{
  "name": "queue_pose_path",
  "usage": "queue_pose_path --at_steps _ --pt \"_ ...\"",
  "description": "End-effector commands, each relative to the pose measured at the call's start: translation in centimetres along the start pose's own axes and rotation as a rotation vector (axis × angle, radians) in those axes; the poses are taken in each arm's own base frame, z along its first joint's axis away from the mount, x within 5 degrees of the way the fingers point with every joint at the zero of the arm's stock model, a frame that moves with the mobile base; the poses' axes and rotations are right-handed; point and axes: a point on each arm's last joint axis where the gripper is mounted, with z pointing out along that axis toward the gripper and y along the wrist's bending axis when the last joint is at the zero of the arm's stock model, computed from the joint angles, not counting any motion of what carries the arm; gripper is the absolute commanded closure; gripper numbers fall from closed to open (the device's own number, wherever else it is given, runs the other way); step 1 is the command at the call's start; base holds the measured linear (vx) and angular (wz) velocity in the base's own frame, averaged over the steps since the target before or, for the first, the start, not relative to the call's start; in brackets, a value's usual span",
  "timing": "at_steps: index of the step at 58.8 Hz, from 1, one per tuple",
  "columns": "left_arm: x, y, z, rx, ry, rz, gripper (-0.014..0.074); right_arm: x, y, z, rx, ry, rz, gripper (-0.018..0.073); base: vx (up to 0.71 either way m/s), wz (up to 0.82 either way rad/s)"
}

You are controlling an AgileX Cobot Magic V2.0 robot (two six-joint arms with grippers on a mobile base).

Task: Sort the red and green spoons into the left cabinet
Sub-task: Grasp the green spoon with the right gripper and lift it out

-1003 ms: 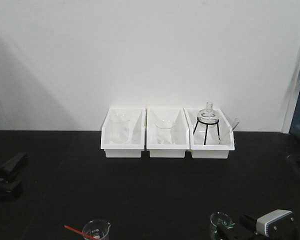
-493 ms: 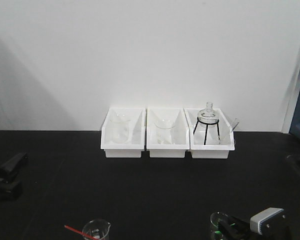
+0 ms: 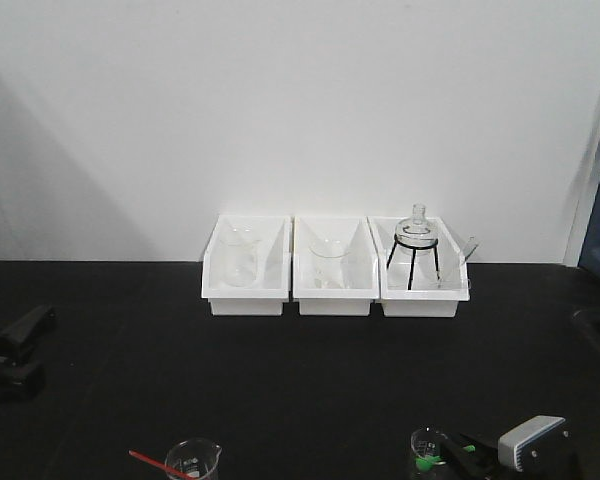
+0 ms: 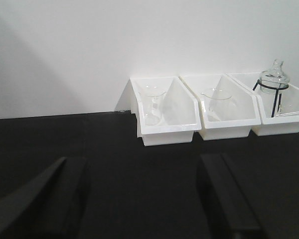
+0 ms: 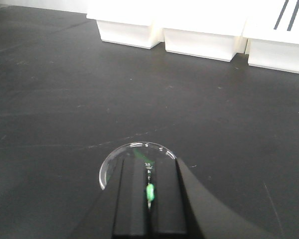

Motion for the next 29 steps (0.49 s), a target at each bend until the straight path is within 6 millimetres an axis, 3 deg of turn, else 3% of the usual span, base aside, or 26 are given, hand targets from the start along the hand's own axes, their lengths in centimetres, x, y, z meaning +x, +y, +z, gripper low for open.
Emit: queue_pose_path --at_steps 1,29 --pt "-2.3 0.0 -0.3 -0.004 -0.134 -0.013 0.0043 -3.4 0.1 -0.2 -0.031 -0.256 -0.046 0.0568 0.0 0.0" --pt "-2.3 0.0 -0.3 -0.004 -0.132 -0.013 0.0043 -7.5 0.6 -1.8 -0.021 -0.378 -0.152 0.0568 0.0 0.0"
